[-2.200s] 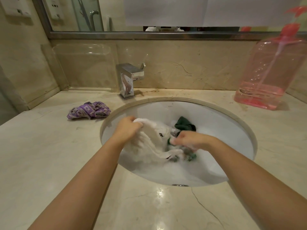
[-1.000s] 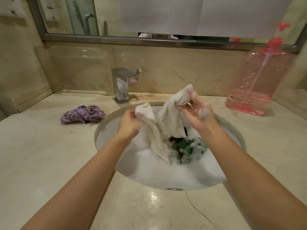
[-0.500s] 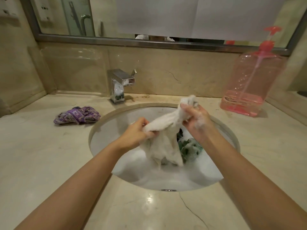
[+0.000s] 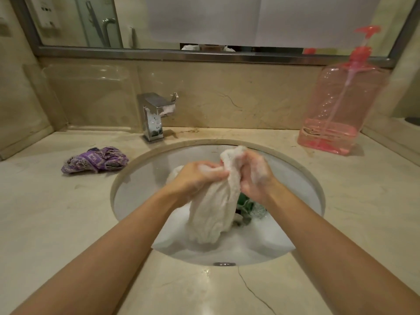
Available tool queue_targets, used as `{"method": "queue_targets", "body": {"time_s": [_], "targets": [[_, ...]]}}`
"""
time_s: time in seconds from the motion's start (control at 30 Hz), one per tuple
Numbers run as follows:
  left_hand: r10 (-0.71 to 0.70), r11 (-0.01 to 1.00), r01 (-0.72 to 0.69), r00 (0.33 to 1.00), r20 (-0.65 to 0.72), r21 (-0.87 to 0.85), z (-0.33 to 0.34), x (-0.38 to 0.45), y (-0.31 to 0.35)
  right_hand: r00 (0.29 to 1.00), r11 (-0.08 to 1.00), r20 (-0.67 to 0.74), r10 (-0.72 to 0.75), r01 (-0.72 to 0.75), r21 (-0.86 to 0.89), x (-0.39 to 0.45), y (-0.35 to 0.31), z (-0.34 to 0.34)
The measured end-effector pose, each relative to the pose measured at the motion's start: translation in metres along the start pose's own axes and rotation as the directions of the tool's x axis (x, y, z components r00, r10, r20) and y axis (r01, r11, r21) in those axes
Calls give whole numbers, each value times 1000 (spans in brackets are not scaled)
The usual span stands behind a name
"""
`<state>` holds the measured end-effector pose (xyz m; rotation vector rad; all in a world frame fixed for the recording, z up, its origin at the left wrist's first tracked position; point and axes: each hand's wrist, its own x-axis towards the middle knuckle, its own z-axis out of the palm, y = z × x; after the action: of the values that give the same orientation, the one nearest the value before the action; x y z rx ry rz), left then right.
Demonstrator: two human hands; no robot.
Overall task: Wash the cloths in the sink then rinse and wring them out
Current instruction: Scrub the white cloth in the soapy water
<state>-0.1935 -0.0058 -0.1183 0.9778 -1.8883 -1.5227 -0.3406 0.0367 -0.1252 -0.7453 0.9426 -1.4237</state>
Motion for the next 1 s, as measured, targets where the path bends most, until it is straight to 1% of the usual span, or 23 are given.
{"method": "queue_targets", "body": {"time_s": [0.03, 0.07, 0.1, 0.13, 0.17, 0.2, 0.27, 0.3, 0.33, 0.4, 0.47, 0.53, 0.57, 0.6, 0.67, 0.73, 0.77, 0.8, 0.83, 0.87, 0.9, 0.97, 1.0], "targets": [[32, 999, -33, 998, -62, -27, 0, 0, -5, 994, 993, 61, 92, -87, -83, 1, 4, -3], [62, 993, -73, 992, -112, -93, -1, 0, -9, 974, 963, 112, 199, -173, -206, 1, 8, -6], [83, 977, -112, 984, -159, -181, -3, 0, -10, 953, 912, 94, 288, -243, -331, 0, 11, -8], [92, 959, -140, 976, -199, -245, -6, -1, -11, 942, 856, 20, 335, -296, -424, 0, 12, -9], [87, 953, -153, 964, -250, -261, -11, -1, -10, 939, 823, -68, 336, -328, -463, 0, 12, -11], [76, 962, -153, 946, -315, -226, -15, -1, -11, 944, 820, -144, 296, -329, -468, 1, 13, -13], [83, 985, -143, 886, -456, -99, -23, -1, -16, 956, 850, -260, 136, -247, -465, 5, 11, -17], [88, 991, -129, 859, -504, -46, -27, 0, -18, 955, 863, -292, 55, -193, -467, 6, 9, -19], [73, 996, -92, 852, -519, -12, -29, 0, -18, 951, 878, -310, -11, -139, -458, 6, 7, -20], [-40, 998, 58, 884, -465, 25, -31, 1, -19, 937, 909, -340, -78, -73, -410, 4, 2, -20], [-192, 968, 236, 919, -345, 88, -34, -1, -20, 922, 938, -374, -103, -35, -344, 4, -1, -20], [-291, 903, 335, 938, -191, 269, -38, -7, -21, 919, 955, -372, -128, 13, -296, 2, -2, -18], [-316, 872, 341, 940, -130, 351, -38, -9, -20, 924, 958, -355, -145, 42, -283, 1, -2, -17], [-314, 856, 322, 945, -88, 406, -37, -10, -20, 932, 955, -325, -162, 65, -289, -1, -3, -15], [-217, 883, 197, 976, -1, 425, -29, -9, -20, 952, 935, -241, -190, 101, -340, -4, -3, -10], [-63, 953, 27, 992, 109, 301, -17, -9, -16, 976, 914, -113, -185, 129, -384, -8, -1, -4], [0, 975, -35, 988, 157, 220, -12, -10, -13, 983, 900, -51, -178, 142, -413, -9, 0, -1], [29, 986, -58, 983, 181, 154, -10, -10, -11, 984, 881, -10, -179, 156, -446, -10, 1, 3], [37, 990, -60, 984, 173, 128, -10, -10, -11, 980, 855, 5, -201, 178, -487, -12, 1, 7], [44, 986, -64, 990, 132, 151, -12, -10, -11, 968, 816, -19, -251, 201, -542, -12, 2, 9], [59, 978, -71, 996, 67, 197, -13, -10, -12, 945, 753, -67, -320, 211, -623, -9, 2, 7], [110, 967, -90, 991, -70, 237, -15, -8, -16, 893, 622, -158, -422, 159, -767, -3, 3, -6], [137, 975, -110, 982, -133, 195, -14, -8, -16, 894, 580, -163, -417, 124, -805, -2, 3, -12]]}}
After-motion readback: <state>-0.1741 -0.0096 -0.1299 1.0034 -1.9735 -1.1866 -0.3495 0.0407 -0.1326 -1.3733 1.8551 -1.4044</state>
